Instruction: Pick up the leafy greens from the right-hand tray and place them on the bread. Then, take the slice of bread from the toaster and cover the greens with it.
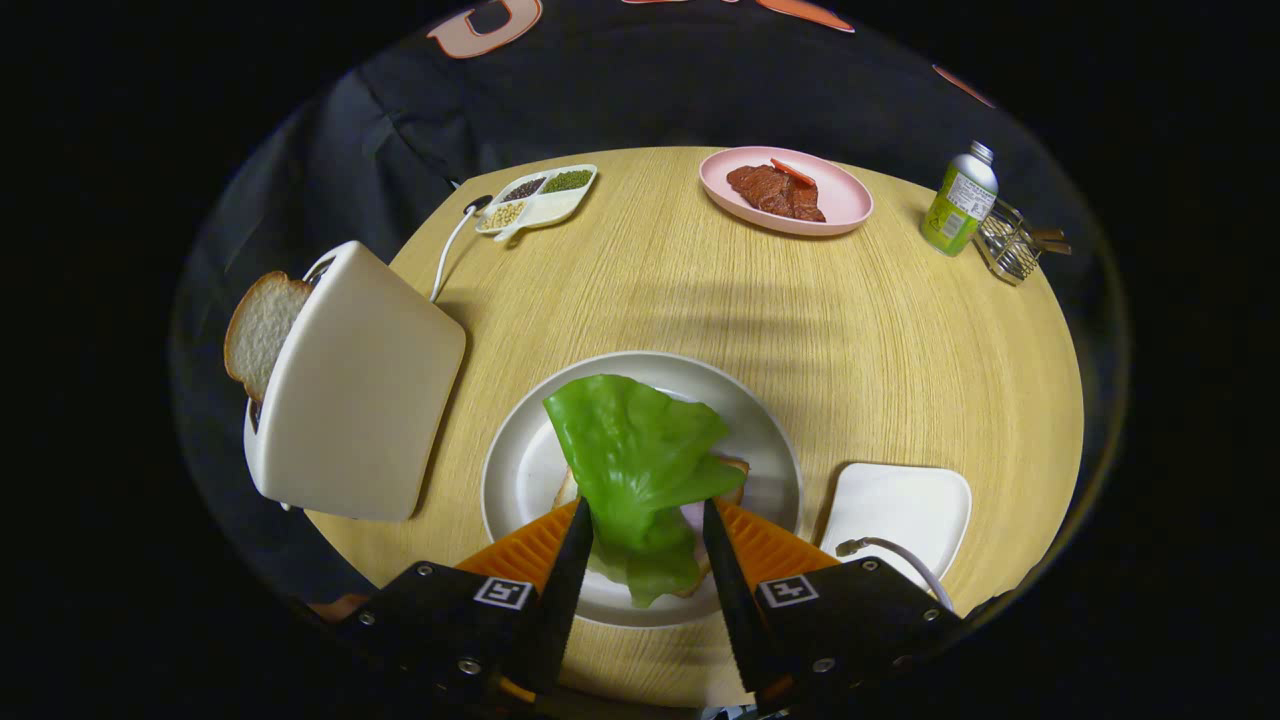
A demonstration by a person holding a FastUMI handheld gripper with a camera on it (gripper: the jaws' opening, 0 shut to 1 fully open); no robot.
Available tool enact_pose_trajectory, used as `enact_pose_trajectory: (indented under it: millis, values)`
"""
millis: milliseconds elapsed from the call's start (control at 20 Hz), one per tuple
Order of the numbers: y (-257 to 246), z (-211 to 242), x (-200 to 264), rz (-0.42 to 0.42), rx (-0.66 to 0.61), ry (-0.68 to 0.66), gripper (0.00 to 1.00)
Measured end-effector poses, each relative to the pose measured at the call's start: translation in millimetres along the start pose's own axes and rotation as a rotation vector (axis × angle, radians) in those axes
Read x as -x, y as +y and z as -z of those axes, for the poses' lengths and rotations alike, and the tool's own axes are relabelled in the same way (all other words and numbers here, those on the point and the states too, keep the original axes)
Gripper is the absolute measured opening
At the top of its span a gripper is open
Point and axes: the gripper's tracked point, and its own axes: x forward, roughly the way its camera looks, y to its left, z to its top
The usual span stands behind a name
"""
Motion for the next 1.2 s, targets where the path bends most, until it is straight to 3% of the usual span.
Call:
enact_pose_trajectory:
  millis: [200, 350, 450, 600, 850, 1200]
  values:
    - [7.7, -10.2, 13.6, -0.010, -0.026, -0.041, 0.80]
    - [3.4, -13.5, 13.7, 0.030, -0.013, -0.044, 0.80]
    - [14.5, -21.6, 23.0, 0.010, -0.023, -0.048, 0.81]
    - [50.8, -52.4, 57.8, -0.067, -0.041, -0.095, 0.82]
    - [98.5, -95.7, 100.8, -0.074, 0.026, -0.119, 0.82]
    - [192.3, -113.8, 103.8, -0.145, 0.063, -0.038, 0.93]
